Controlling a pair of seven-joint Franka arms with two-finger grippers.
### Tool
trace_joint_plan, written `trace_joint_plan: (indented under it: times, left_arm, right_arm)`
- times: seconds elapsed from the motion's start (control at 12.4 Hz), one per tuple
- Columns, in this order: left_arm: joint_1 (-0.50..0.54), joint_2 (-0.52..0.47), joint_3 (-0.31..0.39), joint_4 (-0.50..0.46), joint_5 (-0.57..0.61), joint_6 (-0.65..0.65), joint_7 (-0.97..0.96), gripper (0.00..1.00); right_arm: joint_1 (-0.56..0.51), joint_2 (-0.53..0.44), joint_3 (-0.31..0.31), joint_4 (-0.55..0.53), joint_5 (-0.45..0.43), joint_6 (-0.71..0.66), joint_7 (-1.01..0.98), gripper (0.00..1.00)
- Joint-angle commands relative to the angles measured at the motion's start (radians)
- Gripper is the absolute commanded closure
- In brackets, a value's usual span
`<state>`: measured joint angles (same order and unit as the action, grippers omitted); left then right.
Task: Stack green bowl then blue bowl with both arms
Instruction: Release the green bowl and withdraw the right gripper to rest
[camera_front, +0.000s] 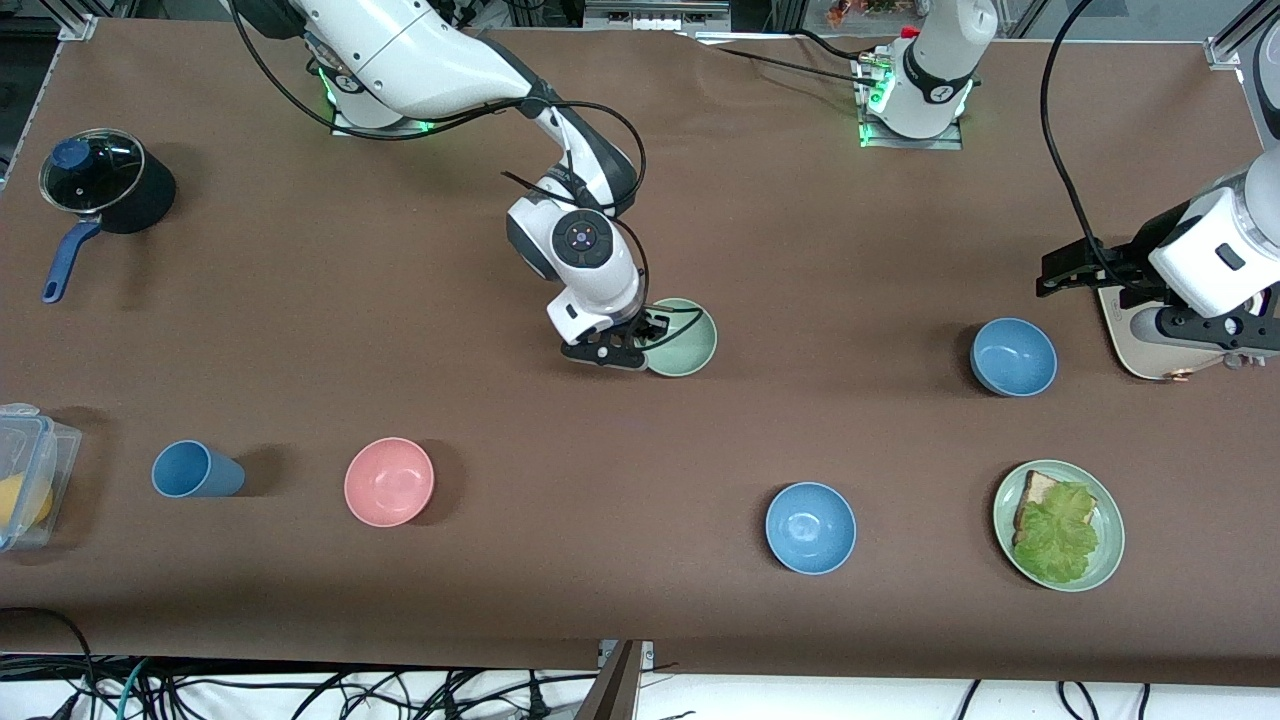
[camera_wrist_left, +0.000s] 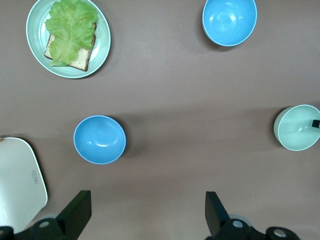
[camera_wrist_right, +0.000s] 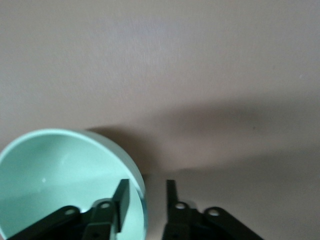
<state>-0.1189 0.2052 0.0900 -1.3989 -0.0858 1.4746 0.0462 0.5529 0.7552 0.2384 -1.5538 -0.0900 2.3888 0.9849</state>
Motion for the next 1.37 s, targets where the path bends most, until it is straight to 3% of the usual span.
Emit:
trace_joint_plan:
  times: [0.0,0.24,0.48,0.72,0.8,0.97,1.13,1.29]
  left_arm:
    - [-0.001,0.008,0.007,0.018,0.004,0.0,0.0,0.0]
    - [-0.002,0.039,0.011,0.023,0.009,0.007,-0.011,0.0]
    - [0.013,0.091,0.02,0.029,0.018,0.047,-0.008,0.0]
    - [0.103,0.15,0.037,0.012,-0.029,0.103,0.003,0.0]
    - [0.117,0.149,0.037,-0.047,-0.051,0.195,0.004,0.0]
    - [0.162,0.143,0.037,-0.15,-0.055,0.307,0.05,0.0]
    - [0.163,0.149,0.037,-0.213,-0.04,0.372,0.192,0.0]
    - [0.206,0.149,0.037,-0.325,-0.052,0.481,0.225,0.0]
  right_arm:
    - [-0.025,-0.08,-0.027,0.017,-0.017,-0.094,-0.009,0.0]
    - [-0.149,-0.212,-0.037,0.017,-0.013,-0.225,-0.063,0.0]
    - [-0.29,-0.333,-0.039,0.0,0.009,-0.394,-0.309,0.0]
    - [-0.427,-0.515,-0.051,-0.128,0.053,-0.485,-0.531,0.0]
    - [-0.474,-0.586,-0.056,-0.199,0.082,-0.485,-0.611,0.0]
    - [-0.496,-0.709,-0.129,-0.303,0.105,-0.487,-0.759,0.0]
    - [-0.496,-0.76,-0.198,-0.315,0.107,-0.529,-0.862,0.0]
    - [-0.496,-0.775,-0.214,-0.305,0.107,-0.537,-0.871,0.0]
